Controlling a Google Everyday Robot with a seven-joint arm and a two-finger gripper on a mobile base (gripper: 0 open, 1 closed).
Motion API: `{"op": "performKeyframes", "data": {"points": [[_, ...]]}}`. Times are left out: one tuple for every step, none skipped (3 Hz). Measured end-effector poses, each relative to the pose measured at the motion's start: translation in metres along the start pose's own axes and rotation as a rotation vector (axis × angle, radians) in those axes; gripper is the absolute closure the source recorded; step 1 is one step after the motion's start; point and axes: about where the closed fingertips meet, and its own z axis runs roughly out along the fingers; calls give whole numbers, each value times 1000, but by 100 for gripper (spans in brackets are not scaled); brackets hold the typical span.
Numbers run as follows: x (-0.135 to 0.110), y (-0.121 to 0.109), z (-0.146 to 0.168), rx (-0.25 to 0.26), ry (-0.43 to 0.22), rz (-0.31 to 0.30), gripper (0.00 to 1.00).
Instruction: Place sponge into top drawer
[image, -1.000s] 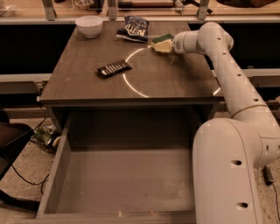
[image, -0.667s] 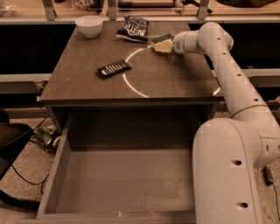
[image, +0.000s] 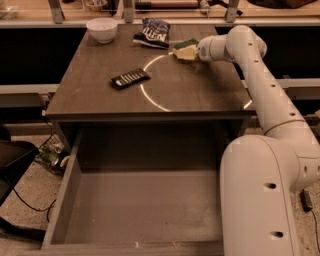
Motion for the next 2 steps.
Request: {"op": "performKeyframes", "data": {"points": [[0,0,0,0,0,0,15],[0,0,0,0,0,0,0]]}}
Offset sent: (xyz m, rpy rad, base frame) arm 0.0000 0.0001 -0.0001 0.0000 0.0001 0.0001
